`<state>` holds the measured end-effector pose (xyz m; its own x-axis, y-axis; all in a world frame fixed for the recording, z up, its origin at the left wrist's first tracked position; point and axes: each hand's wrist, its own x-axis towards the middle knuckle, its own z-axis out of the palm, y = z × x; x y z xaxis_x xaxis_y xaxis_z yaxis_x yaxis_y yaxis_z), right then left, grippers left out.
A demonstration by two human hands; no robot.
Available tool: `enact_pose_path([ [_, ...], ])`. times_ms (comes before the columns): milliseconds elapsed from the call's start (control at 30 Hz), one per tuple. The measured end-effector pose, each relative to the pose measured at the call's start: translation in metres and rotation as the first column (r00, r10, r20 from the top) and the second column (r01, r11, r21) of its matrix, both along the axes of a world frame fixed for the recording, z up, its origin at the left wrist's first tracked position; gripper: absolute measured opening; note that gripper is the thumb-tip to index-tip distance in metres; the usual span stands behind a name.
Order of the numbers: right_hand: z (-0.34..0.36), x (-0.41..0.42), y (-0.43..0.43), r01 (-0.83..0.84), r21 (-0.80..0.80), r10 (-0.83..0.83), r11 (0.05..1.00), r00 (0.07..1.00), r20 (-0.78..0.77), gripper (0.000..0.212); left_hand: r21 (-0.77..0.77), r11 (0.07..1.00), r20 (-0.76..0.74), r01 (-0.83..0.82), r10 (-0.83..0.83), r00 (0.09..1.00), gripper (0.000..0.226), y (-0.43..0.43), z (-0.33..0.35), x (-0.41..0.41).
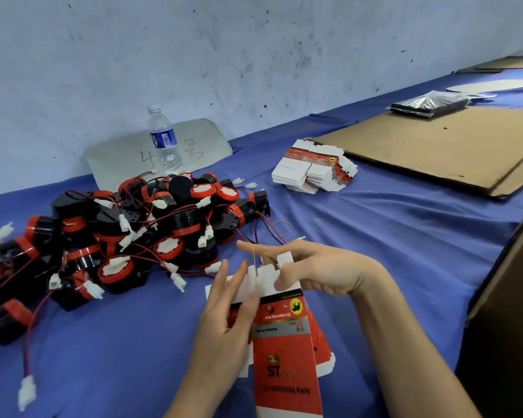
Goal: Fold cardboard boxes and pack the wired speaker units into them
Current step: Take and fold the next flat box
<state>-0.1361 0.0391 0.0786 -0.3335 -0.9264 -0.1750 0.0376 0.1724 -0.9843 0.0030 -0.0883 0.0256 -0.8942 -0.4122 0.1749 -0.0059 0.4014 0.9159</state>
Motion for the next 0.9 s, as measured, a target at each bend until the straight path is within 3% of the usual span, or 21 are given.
enact_pose_path([
  [67,-0.001,0.000,-0.001,-0.023,0.022,0.024,0.999,0.999,-0.036,0.068,-0.071,0.997,-0.006,0.003,-0.003,1.000,0.051,0.003,0.001,0.000],
  [133,-0.001,0.000,0.000,-0.027,0.031,0.030,0.999,0.996,-0.088,0.067,-0.094,0.995,-0.032,-0.026,0.023,0.999,0.040,0.003,0.002,-0.001],
  [267,0.001,0.003,0.000,-0.018,0.025,0.020,1.000,0.998,-0.065,0.026,-0.256,0.964,-0.046,-0.067,0.057,0.997,0.063,0.003,0.005,0.000],
  [300,0.003,0.005,0.001,-0.009,0.032,0.010,0.999,0.998,-0.056,0.032,-0.283,0.956,-0.045,-0.077,0.067,0.997,0.070,0.003,0.003,0.000],
  [367,0.003,0.006,0.000,0.023,0.062,-0.020,0.998,0.999,-0.047,0.067,-0.210,0.971,-0.070,-0.110,0.098,0.993,0.075,0.002,-0.001,0.000],
  [467,0.001,0.004,-0.001,0.038,0.080,-0.036,0.996,0.999,-0.025,0.078,-0.165,0.976,-0.112,-0.144,0.126,0.986,0.057,0.001,-0.003,0.000],
  [567,0.002,0.004,0.000,0.033,0.075,-0.029,0.997,0.998,-0.050,0.077,-0.115,0.986,-0.171,-0.122,0.101,0.980,0.047,0.001,-0.006,0.000],
  [667,0.003,0.005,-0.001,0.014,0.102,-0.006,0.995,0.997,-0.072,0.067,0.088,0.995,-0.176,-0.040,0.055,0.983,0.068,0.001,-0.003,0.001],
  [767,0.002,0.004,-0.003,0.040,0.132,-0.032,0.990,0.998,-0.061,0.055,0.186,0.979,-0.172,-0.077,0.110,0.979,0.092,0.001,0.000,0.001],
  [900,-0.009,-0.003,-0.006,0.218,0.148,-0.195,0.965,0.969,-0.154,0.038,0.184,0.974,-0.113,-0.132,0.155,0.981,0.090,0.000,-0.002,0.000],
])
